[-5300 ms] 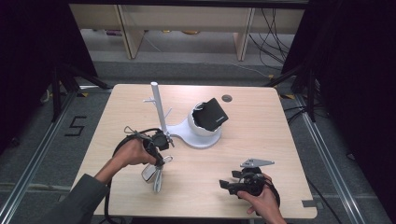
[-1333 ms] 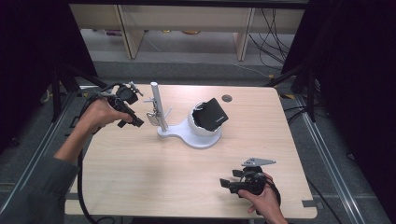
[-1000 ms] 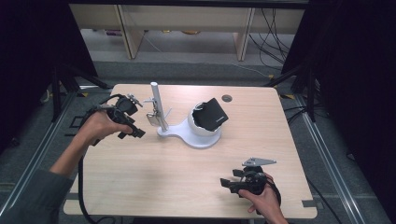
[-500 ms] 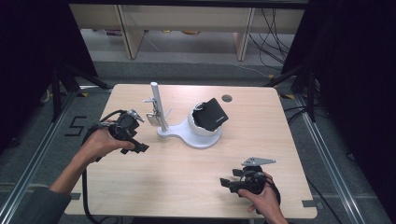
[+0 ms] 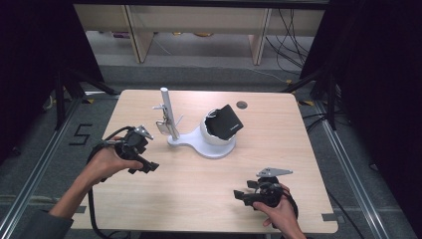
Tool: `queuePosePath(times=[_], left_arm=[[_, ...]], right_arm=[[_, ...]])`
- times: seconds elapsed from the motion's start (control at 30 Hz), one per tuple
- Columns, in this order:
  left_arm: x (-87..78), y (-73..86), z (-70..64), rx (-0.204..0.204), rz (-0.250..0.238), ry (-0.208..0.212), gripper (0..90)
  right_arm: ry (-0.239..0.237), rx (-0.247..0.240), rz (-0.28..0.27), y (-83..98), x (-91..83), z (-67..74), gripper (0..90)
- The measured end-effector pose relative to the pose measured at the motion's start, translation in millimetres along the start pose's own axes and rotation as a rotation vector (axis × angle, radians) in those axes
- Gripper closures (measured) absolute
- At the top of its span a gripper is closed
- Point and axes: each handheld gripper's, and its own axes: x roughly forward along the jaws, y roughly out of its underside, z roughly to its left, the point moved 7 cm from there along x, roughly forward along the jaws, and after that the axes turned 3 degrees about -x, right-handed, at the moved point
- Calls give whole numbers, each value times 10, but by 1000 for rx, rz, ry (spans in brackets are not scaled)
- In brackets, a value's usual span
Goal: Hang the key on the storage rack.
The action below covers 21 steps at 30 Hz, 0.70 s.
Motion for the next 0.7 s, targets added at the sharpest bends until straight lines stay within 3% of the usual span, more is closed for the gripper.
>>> queuePosePath(times=[0.17,0.47,0.5,0.7], left_arm=[[61,56,-42,-14,-16,13,227],[158,176,-115,-2,-37,22,224],[181,188,-136,-17,-53,25,224],[318,311,-218,8,-64,18,224]], right_arm=[[-13,24,-3,0,13,37,286],[-8,18,8,4,7,38,286],[-8,19,8,4,6,39,286],[-1,-14,0,-3,7,21,286]])
